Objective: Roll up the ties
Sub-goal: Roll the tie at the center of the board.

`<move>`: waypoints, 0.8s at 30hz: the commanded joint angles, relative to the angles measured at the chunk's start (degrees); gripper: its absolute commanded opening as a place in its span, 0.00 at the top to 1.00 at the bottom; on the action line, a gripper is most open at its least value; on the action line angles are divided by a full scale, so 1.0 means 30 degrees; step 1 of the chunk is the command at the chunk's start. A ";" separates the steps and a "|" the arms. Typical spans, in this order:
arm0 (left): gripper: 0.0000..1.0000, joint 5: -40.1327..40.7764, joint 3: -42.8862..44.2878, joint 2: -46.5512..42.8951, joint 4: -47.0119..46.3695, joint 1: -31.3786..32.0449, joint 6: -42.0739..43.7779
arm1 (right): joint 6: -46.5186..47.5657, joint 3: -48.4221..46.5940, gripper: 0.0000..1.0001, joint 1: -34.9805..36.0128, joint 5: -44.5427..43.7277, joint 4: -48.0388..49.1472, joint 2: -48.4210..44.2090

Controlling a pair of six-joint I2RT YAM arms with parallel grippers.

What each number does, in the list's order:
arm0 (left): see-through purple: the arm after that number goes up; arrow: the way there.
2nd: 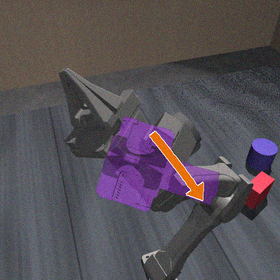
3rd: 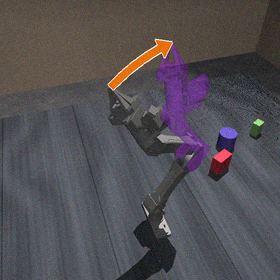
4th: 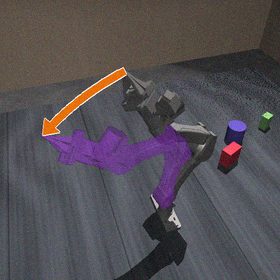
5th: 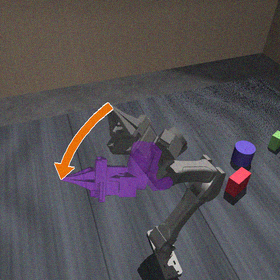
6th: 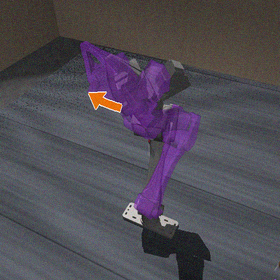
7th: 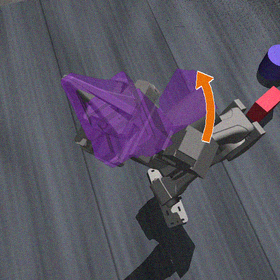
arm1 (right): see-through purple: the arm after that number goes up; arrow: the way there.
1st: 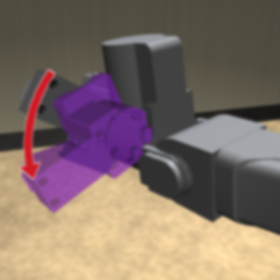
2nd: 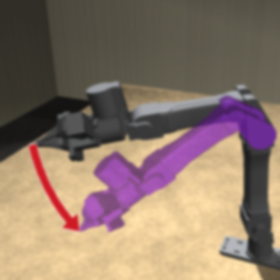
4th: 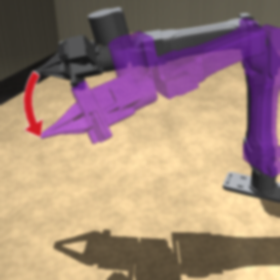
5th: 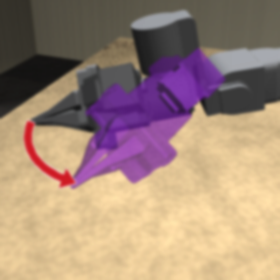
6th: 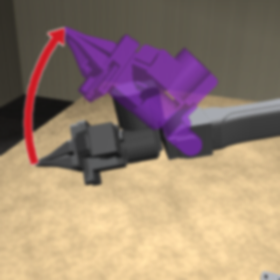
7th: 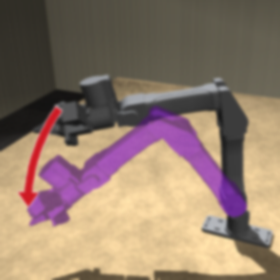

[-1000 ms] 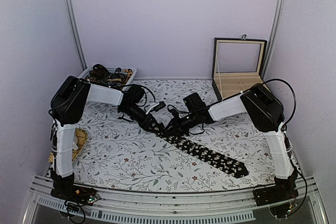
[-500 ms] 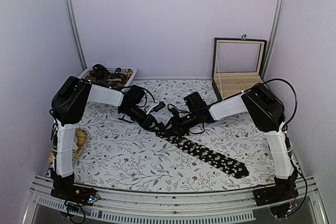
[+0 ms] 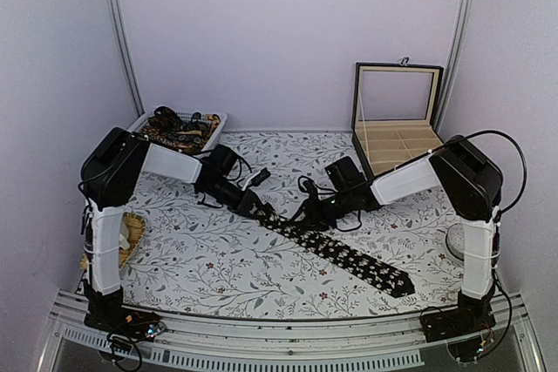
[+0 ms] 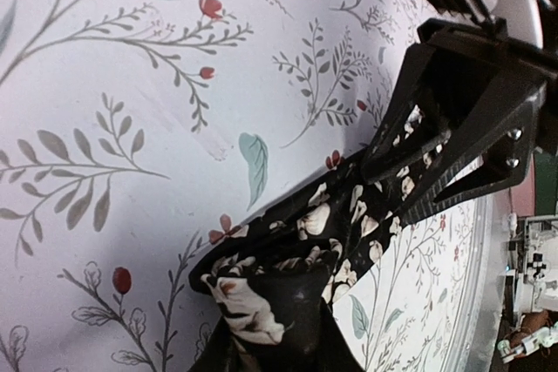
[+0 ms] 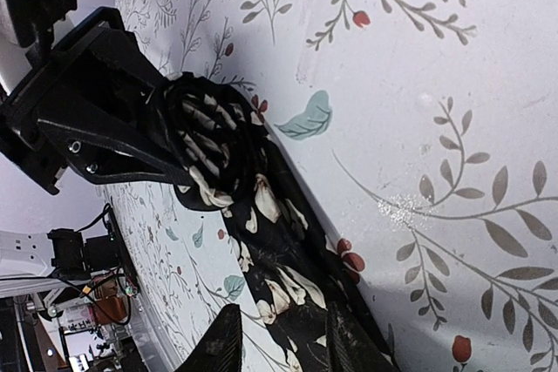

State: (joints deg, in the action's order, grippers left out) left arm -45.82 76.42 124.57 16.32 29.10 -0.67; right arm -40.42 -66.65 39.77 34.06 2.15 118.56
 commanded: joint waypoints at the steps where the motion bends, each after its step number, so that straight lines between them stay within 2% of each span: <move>1: 1.00 0.3429 -0.1540 0.0306 -0.1130 -0.0121 -0.2716 | 0.0483 0.1541 0.67 -0.0248 -0.1841 -0.2531 -0.0229; 6: 1.00 0.3967 -0.3885 -0.0724 -0.4321 -0.0108 -0.5727 | 0.0576 0.1967 0.70 -0.0247 -0.1790 -0.2370 -0.0172; 8: 1.00 0.4954 -0.4780 -0.1241 -0.5402 -0.0093 -0.7223 | 0.0569 0.2256 0.72 -0.0240 -0.1823 -0.2292 -0.0273; 11: 1.00 0.5801 -0.5225 -0.1556 -0.5839 0.0123 -0.8246 | 0.0512 0.2663 0.73 -0.0194 -0.1843 -0.2090 -0.0479; 18: 1.00 1.1337 -0.3034 -0.1650 -0.1609 0.2024 -0.7349 | 0.0237 0.2954 0.74 -0.0042 -0.1826 -0.2013 -0.1078; 24: 1.00 1.6265 -0.1204 -0.1461 0.1789 0.3319 -0.6217 | 0.0102 0.2887 0.70 -0.0092 -0.1635 -0.2160 -0.1979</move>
State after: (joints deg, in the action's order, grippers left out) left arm -15.88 71.79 117.64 8.12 37.58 -22.20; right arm -39.79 -60.99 39.70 33.10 6.87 115.87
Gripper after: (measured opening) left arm 0.160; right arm 0.284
